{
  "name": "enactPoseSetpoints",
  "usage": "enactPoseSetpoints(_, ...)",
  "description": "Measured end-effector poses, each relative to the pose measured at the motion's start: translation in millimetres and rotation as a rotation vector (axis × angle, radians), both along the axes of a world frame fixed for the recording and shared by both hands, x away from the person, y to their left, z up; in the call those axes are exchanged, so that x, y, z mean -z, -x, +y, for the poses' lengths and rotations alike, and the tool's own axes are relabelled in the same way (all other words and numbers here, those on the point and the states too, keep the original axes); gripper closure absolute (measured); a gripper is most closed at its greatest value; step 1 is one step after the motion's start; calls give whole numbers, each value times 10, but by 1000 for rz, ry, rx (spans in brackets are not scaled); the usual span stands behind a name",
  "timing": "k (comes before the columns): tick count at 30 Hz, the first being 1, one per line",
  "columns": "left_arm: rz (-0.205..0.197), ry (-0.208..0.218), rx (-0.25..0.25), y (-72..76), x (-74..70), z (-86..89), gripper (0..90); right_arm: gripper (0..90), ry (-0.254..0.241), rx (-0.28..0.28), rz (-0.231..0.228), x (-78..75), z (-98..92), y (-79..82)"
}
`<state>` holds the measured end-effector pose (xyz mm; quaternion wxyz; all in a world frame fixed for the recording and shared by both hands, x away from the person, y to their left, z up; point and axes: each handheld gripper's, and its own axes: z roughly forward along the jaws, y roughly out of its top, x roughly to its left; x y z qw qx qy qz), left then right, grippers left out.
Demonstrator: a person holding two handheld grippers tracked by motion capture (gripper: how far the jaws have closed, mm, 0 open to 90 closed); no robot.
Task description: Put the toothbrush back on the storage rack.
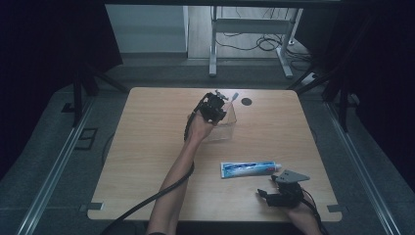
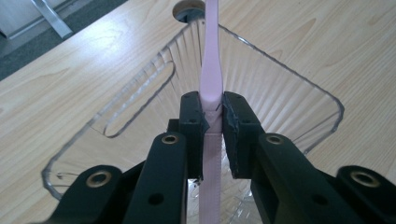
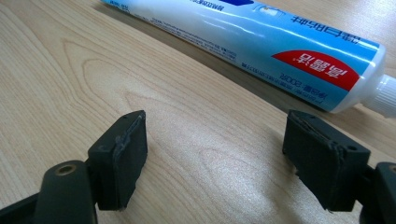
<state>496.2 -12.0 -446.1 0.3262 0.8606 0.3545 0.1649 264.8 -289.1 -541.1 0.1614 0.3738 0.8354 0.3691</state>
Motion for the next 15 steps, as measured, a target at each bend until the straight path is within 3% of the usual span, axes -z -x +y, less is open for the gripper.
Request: enactPoseSetpoints(15, 14, -47, 9, 31, 47, -43, 784, 216, 1, -1, 0, 0, 1, 0)
